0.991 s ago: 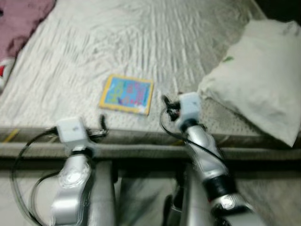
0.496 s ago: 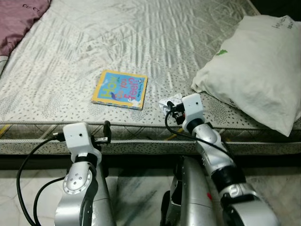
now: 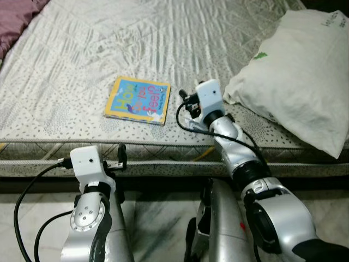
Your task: Clean up the room
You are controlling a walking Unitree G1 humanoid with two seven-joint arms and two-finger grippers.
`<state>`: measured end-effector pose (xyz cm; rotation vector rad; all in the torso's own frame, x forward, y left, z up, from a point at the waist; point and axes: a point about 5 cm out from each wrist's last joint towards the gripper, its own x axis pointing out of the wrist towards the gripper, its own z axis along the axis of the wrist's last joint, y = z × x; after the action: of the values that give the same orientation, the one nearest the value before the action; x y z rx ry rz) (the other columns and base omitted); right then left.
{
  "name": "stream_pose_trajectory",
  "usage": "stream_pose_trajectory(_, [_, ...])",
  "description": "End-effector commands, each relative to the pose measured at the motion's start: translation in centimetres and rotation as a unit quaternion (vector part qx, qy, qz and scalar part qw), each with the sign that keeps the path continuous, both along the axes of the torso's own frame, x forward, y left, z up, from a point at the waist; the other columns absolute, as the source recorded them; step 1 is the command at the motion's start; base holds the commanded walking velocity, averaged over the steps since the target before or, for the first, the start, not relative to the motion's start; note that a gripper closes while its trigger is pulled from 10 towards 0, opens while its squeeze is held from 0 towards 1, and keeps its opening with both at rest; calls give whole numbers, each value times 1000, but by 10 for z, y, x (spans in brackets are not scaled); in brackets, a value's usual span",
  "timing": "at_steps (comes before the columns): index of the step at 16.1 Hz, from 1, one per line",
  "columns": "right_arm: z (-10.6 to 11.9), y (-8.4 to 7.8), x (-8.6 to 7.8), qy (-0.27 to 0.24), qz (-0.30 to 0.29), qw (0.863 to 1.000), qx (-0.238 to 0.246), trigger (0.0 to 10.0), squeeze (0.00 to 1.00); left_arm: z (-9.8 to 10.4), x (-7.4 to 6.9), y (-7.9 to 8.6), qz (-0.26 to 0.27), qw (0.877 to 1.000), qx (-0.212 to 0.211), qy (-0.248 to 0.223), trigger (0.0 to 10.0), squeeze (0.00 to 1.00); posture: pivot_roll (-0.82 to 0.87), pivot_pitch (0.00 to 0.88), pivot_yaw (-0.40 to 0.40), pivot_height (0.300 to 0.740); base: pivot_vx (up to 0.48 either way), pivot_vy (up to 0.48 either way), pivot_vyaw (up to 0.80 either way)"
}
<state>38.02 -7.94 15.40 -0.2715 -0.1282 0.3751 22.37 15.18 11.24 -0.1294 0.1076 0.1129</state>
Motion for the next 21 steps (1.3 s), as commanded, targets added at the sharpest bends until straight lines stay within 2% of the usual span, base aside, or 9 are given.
stream_pose_trajectory(1, [-3,3,1,4,2,1000,-22,10000,1000,0,-4,-4,2,1000,-5,6,10000,0,280,242,-101,516,0,0,0])
stream_pose_trajectory(2, [-8,5,1,17,-1,999,-34,10000,565,0,-5,-4,3,1000,-6,7,10000,0,280,242,-102,516,0,0,0])
stream_pose_trajectory(3, [-13,5,1,29,-10,999,-45,10000,0,-1,-5,-4,3,1000,-7,8,10000,0,276,242,-104,516,0,0,0])
stream_pose_trajectory(7, [-36,6,-2,90,-74,991,-65,10000,0,1,0,-10,-3,1000,-11,3,10000,0,293,238,-110,516,0,0,0])
stream_pose_trajectory(8, [-47,5,-5,122,-94,985,-77,10000,0,1,-1,-7,0,1000,-10,3,10000,0,296,238,-113,516,0,0,0])
stream_pose_trajectory(15, [-84,6,-25,202,-84,971,-101,10000,0,1,4,-6,3,1000,-8,2,10000,0,302,216,-122,516,0,0,0])
stream_pose_trajectory(16, [-89,7,-28,216,-76,968,-107,4549,0,1,6,-7,1,1000,-8,0,10000,0,304,208,-123,516,0,0,0])
stream_pose_trajectory(17, [-93,9,-30,226,-68,966,-101,0,0,2,8,-6,2,1000,-8,-4,10000,0,306,202,-124,516,0,0,0])
stream_pose_trajectory(21, [-87,8,-26,222,-68,968,-99,0,0,7,19,-1,8,1000,-2,-20,10000,0,318,151,-131,516,0,0,0])
